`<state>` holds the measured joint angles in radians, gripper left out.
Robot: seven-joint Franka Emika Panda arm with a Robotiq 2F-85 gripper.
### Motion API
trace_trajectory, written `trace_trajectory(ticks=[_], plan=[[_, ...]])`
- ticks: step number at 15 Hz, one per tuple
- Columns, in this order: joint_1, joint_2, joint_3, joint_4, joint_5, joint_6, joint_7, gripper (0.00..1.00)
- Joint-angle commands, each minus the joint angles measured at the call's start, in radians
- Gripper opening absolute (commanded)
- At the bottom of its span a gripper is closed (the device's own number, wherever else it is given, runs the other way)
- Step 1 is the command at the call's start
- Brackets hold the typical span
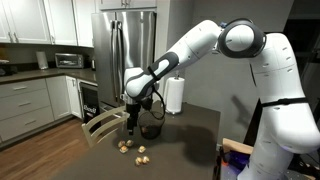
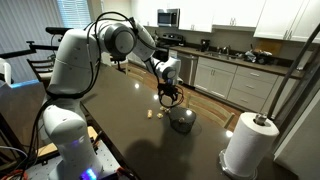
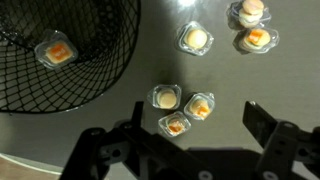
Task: Move the basket to the right, pick up all the objects from the table and put them in the basket
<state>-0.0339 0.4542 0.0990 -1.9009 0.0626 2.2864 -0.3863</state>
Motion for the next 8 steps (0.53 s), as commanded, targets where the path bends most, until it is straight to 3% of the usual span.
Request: trace_trajectory(ticks=[1,8], plan=[[-0.002,0.068,0.007,0.091,-0.015,-0.075,-0.022,1.0],[-0.007,0.188,0.001,0.209,-0.033,-0.134,-0.028,1.0]])
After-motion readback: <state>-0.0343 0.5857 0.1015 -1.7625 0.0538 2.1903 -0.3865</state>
